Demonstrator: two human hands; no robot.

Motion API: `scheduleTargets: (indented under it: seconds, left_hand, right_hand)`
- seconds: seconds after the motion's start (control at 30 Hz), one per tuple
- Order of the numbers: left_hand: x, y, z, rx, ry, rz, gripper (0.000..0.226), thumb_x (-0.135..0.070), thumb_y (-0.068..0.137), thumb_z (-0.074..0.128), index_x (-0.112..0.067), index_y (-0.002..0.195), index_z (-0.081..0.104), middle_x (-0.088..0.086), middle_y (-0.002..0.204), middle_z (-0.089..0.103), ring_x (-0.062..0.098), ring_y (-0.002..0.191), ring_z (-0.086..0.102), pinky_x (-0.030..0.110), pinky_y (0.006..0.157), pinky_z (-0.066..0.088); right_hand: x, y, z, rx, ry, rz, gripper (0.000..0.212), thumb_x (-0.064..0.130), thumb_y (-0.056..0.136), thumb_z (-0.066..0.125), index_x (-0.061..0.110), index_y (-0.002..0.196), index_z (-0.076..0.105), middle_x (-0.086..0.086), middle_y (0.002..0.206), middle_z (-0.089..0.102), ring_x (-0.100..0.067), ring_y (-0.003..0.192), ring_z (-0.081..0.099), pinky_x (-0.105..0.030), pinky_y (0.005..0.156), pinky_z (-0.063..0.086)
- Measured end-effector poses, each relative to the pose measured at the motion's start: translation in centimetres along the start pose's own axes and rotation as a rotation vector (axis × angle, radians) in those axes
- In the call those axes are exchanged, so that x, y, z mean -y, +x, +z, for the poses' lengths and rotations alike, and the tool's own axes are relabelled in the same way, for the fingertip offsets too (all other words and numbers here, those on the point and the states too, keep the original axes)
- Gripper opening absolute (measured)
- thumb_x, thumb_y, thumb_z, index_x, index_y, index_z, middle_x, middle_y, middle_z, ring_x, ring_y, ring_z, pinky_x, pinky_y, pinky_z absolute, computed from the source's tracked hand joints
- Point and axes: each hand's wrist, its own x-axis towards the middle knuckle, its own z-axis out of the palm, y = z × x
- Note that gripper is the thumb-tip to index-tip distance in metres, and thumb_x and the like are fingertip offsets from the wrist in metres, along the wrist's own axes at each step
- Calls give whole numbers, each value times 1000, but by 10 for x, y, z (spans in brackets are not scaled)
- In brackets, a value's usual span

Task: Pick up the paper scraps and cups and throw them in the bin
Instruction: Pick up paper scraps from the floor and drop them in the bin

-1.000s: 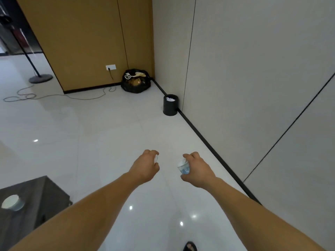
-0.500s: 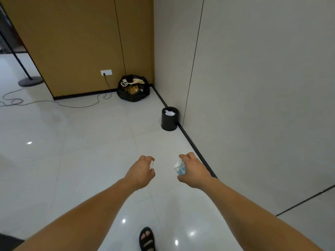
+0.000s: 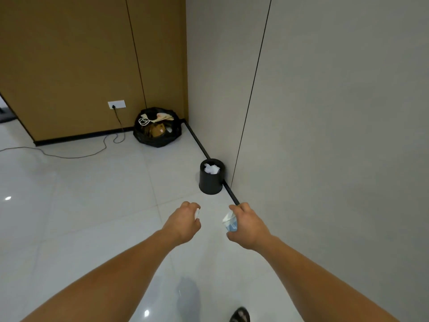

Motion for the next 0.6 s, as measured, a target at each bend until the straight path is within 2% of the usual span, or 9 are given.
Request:
scheduleTargets:
  seconds: [0.27,0.6]
  left_hand:
    - [-19,189,-23,13,31,-38,44,-24,95,48,-19,139,42,5,138,44,23,114,53,29,95,44]
    - [-20,393,-54,39,-13,-79,42,-24,95,49,-16,135,45,8,132,47,24,113,54,28,96,43]
  right_hand:
    - [-52,202,-49,31,-6,-39,83,33,80,70,20,150,28,-2,140,32,-23,124,43,-32,100,41]
    - [-93,398,-100,101,-15,-45,82,33,80,69,19,150,28,-3,140,32,-24,124,43,-33,101,41]
